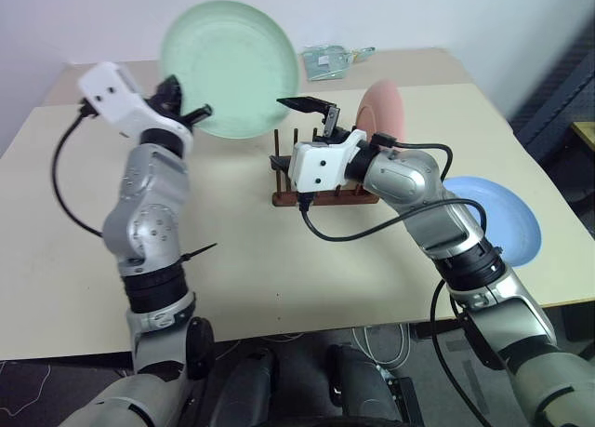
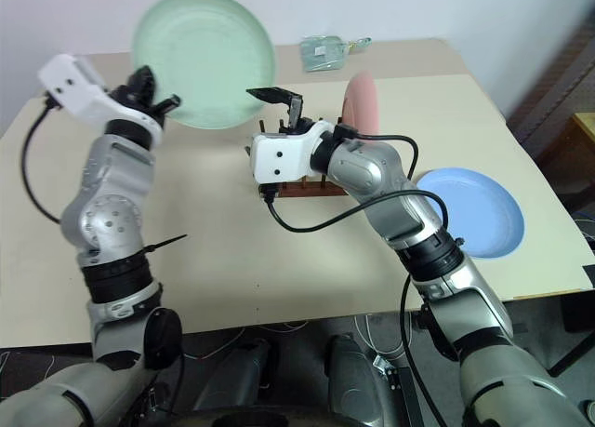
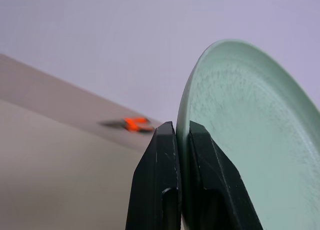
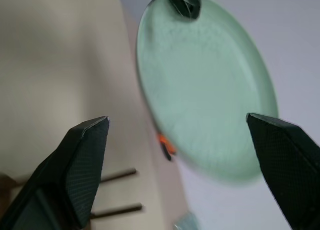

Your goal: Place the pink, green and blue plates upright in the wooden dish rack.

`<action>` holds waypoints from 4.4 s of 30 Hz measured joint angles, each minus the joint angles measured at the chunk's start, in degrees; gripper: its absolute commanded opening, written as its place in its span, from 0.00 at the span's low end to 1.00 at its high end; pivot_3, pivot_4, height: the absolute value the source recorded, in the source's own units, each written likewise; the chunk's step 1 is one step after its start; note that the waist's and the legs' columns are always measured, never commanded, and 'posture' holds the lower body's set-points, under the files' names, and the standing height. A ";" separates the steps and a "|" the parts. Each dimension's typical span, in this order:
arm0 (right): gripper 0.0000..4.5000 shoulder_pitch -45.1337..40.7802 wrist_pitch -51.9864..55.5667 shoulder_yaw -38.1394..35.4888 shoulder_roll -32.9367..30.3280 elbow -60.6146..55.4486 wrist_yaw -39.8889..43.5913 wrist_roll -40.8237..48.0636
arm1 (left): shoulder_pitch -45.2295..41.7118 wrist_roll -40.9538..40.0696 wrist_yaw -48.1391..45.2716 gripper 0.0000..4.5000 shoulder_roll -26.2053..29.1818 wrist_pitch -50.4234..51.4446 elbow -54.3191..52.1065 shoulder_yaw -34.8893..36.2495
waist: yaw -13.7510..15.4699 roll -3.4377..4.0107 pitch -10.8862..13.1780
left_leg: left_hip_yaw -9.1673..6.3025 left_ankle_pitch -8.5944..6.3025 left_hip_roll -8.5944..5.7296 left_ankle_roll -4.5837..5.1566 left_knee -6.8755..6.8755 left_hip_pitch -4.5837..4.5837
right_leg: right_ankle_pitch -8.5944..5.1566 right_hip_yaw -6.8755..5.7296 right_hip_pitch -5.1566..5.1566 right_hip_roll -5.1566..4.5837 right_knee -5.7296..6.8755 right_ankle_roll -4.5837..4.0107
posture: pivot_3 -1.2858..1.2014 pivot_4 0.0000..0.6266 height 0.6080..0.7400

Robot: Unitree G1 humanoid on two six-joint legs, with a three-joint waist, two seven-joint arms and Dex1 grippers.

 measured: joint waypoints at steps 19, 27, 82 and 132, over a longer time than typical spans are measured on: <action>0.00 -0.78 -6.65 2.30 -0.45 8.37 -3.94 -11.68 | -0.11 -7.98 1.98 0.64 -4.31 3.14 -3.75 2.63 | 0.17 0.01 0.05 | -0.02 0.04 0.03 -0.05 0.03 -0.03 | 0.02 0.01 -0.01 0.06 0.01 -0.04 | 0.52 0.24 0.99; 0.00 1.93 -4.45 -2.11 0.53 3.98 -3.90 -7.27 | -5.48 -1.54 0.42 0.64 8.15 -8.83 -0.51 7.29 | 0.04 -0.01 0.07 | 0.00 0.05 0.03 -0.06 -0.03 0.01 | 0.02 0.04 -0.01 0.10 0.01 -0.05 | 0.52 0.24 0.99; 0.67 8.90 48.79 -26.48 1.96 -21.73 -7.36 54.26 | 36.60 15.60 -43.63 0.65 14.08 -17.79 -3.96 -21.84 | 0.27 0.41 0.07 | -0.02 -0.20 0.09 0.39 -0.02 -0.13 | 0.09 -0.01 -0.13 0.01 -0.04 -0.20 | 0.52 0.24 0.99; 0.01 15.82 27.40 -28.35 -16.42 -16.78 -14.40 17.40 | 30.49 20.71 -43.51 0.65 12.68 -24.35 6.57 -23.44 | 1.38 0.81 0.12 | 0.20 -0.32 0.11 0.60 0.12 -0.10 | 0.00 0.11 0.03 0.00 -0.16 -0.05 | 0.52 0.24 0.99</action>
